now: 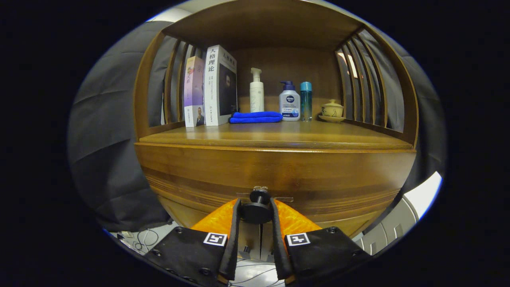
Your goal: Pull open the drawer, take out the items inside it, and place them on the countertop above the cabinet.
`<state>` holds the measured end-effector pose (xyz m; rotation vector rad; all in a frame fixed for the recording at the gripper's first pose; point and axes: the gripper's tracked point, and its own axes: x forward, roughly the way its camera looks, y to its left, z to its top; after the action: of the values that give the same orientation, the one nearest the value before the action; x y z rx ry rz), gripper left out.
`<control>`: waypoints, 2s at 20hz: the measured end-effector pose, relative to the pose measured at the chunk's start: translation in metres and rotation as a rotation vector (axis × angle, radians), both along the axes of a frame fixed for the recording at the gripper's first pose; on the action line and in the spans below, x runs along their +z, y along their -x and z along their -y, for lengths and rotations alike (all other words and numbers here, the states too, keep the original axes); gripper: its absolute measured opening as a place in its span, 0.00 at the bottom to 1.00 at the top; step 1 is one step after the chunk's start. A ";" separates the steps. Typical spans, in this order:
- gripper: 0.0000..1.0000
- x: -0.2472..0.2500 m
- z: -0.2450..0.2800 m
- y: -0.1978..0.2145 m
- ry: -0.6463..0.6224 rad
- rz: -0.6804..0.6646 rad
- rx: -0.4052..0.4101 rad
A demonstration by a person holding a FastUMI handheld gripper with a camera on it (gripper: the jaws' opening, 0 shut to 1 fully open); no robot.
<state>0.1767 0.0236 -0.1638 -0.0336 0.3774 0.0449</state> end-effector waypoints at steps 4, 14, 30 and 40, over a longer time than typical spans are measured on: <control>0.30 0.000 0.002 0.003 0.002 -0.026 -0.011; 0.30 0.004 -0.002 0.065 0.045 -0.015 0.036; 0.30 0.001 -0.012 0.168 0.048 0.007 0.103; 0.30 -0.003 -0.012 0.203 0.059 0.026 0.134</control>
<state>-0.0266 0.0352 -0.1664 -0.1174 0.3505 0.1661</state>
